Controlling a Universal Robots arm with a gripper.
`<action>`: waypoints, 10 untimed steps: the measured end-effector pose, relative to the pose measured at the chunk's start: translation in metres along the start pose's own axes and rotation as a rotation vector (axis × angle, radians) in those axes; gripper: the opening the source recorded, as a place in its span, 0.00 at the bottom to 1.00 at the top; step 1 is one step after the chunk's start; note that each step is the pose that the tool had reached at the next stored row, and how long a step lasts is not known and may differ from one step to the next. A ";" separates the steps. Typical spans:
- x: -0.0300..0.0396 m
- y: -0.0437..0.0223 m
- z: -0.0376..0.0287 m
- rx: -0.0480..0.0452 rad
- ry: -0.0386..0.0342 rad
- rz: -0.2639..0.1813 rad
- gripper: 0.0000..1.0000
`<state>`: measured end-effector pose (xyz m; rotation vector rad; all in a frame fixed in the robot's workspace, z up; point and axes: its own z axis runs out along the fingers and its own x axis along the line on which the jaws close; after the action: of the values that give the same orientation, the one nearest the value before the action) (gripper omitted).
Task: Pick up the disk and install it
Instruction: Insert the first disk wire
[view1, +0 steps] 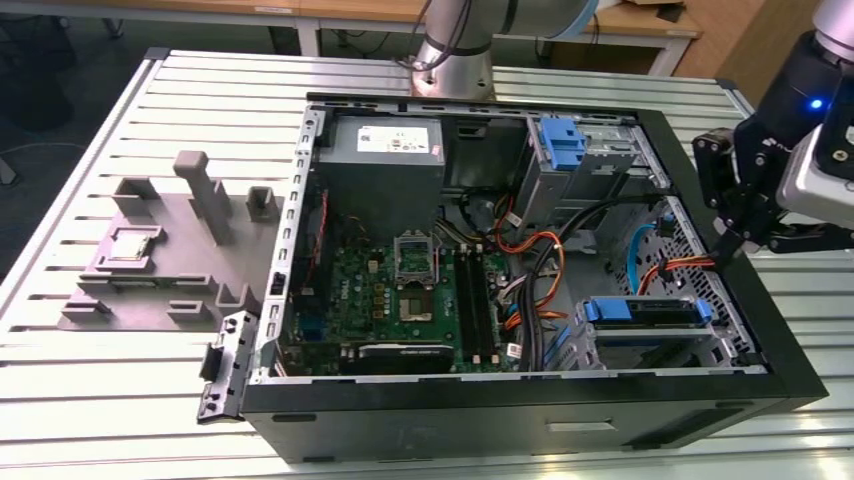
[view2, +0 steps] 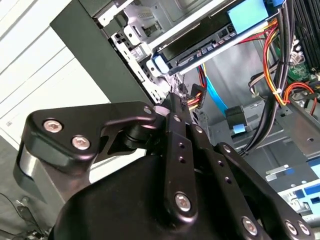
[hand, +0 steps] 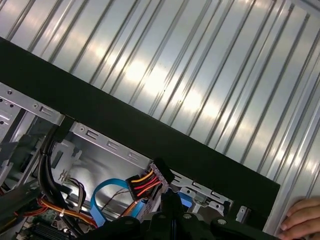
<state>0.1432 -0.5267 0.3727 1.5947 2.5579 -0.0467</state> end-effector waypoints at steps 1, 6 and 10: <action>0.0005 0.0004 0.0002 0.0016 -0.0056 -0.001 0.10; 0.0010 0.0009 0.0013 -0.0074 -0.0142 -0.046 0.10; 0.0012 0.0008 0.0030 -0.0185 -0.0125 -0.110 0.10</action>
<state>0.1437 -0.5255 0.3696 1.4412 2.6264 -0.0432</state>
